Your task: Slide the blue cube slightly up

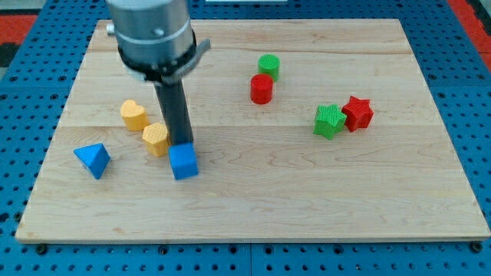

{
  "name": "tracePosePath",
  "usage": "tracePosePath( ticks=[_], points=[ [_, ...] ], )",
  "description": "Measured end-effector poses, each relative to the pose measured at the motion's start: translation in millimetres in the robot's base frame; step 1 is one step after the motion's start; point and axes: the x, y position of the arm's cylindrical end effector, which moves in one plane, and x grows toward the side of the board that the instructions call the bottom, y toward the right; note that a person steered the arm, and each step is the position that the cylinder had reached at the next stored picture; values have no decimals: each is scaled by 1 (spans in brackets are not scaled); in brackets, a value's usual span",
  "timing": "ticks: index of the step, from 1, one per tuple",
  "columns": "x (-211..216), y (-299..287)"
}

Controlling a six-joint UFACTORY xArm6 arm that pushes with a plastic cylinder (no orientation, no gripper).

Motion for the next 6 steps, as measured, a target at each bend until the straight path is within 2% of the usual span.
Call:
tracePosePath(
  ticks=[1,2,4,5,6],
  points=[
    [36,26],
    [7,8],
    [51,-35],
    [34,-36],
    [79,-65]
  ],
)
